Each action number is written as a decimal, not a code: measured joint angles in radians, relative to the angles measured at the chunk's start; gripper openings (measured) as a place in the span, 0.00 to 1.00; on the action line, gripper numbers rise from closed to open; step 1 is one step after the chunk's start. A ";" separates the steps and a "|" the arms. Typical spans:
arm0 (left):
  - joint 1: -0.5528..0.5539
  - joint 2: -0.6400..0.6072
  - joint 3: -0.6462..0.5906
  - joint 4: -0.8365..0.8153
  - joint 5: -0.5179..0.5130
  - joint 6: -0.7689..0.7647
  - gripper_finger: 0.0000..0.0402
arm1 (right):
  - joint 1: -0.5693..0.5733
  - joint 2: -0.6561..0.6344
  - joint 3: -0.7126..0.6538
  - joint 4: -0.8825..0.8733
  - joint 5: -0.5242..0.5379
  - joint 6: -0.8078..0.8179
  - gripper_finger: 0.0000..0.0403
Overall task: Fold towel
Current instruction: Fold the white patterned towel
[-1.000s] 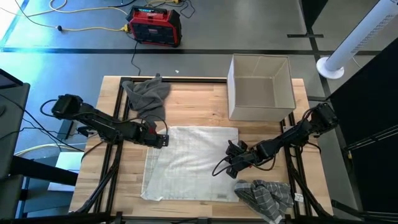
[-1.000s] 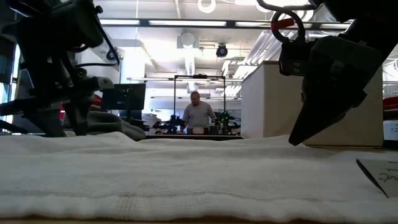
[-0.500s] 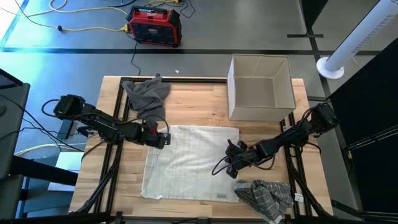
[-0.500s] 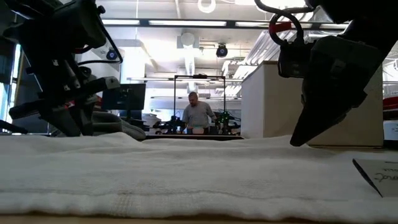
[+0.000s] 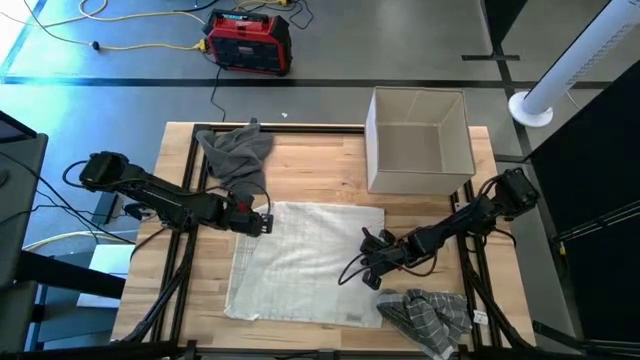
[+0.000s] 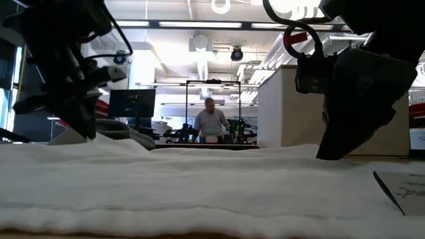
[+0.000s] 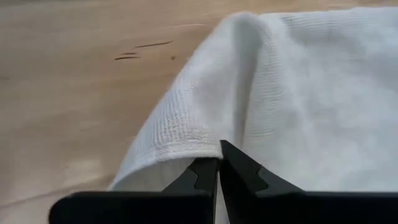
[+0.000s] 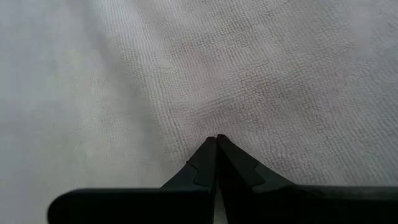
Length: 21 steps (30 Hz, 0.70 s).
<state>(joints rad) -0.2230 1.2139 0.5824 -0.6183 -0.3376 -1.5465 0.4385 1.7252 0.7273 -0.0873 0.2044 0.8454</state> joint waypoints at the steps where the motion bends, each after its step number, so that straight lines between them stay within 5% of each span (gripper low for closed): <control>1: 0.000 -0.017 0.007 -0.027 0.010 0.006 0.00 | 0.000 0.000 0.000 -0.008 -0.003 -0.001 0.00; 8: 0.001 -0.140 0.050 -0.297 0.041 -0.012 0.00 | 0.000 0.000 0.000 -0.028 -0.018 -0.010 0.00; 21: 0.108 -0.324 0.051 -0.304 0.110 0.049 0.00 | 0.000 0.001 -0.004 -0.009 -0.085 -0.132 0.00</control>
<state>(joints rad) -0.1148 0.8894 0.6338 -0.9219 -0.2274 -1.4977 0.4385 1.7260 0.7235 -0.0965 0.1190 0.7132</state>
